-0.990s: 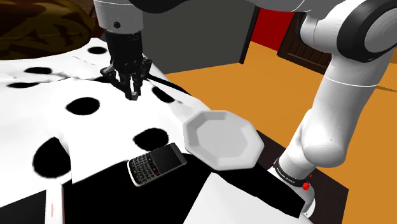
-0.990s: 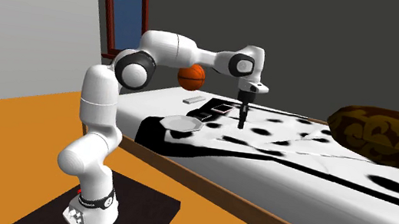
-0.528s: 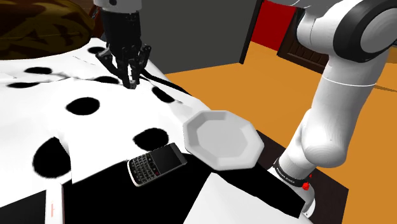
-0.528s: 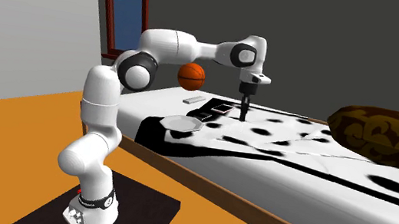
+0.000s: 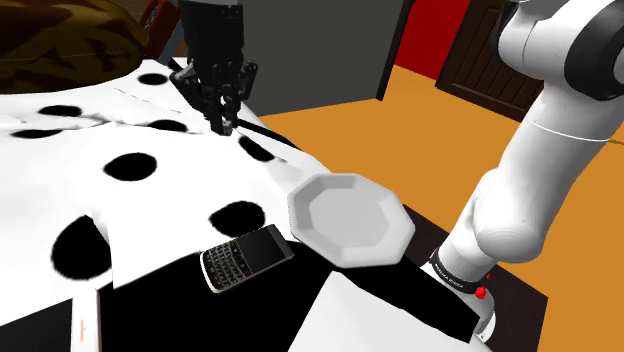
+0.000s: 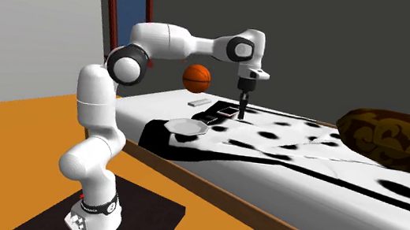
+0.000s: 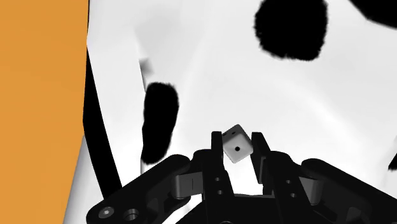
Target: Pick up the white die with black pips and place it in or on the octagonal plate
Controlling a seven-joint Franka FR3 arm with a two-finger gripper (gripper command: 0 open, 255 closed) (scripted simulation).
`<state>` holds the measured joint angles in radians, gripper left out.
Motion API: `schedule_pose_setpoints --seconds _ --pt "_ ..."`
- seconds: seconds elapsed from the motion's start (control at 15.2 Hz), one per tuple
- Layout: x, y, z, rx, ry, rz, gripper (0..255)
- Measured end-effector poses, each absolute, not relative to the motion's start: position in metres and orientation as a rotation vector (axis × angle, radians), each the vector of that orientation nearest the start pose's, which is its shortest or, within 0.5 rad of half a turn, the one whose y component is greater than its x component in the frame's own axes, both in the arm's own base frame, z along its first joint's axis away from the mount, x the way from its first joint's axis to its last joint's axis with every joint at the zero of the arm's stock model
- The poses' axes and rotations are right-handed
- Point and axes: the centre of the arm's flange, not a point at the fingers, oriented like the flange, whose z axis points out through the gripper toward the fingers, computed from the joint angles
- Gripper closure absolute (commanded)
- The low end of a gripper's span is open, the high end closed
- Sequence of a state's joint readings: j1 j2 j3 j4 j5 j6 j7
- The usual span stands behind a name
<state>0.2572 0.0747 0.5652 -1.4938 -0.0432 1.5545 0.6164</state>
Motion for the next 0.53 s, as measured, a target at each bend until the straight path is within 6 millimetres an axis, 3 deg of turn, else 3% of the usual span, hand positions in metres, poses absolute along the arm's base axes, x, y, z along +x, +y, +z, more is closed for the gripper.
schedule_pose_setpoints --seconds 0.53 --pt "0.307 0.372 0.626 -3.131 -0.321 -0.001 255"
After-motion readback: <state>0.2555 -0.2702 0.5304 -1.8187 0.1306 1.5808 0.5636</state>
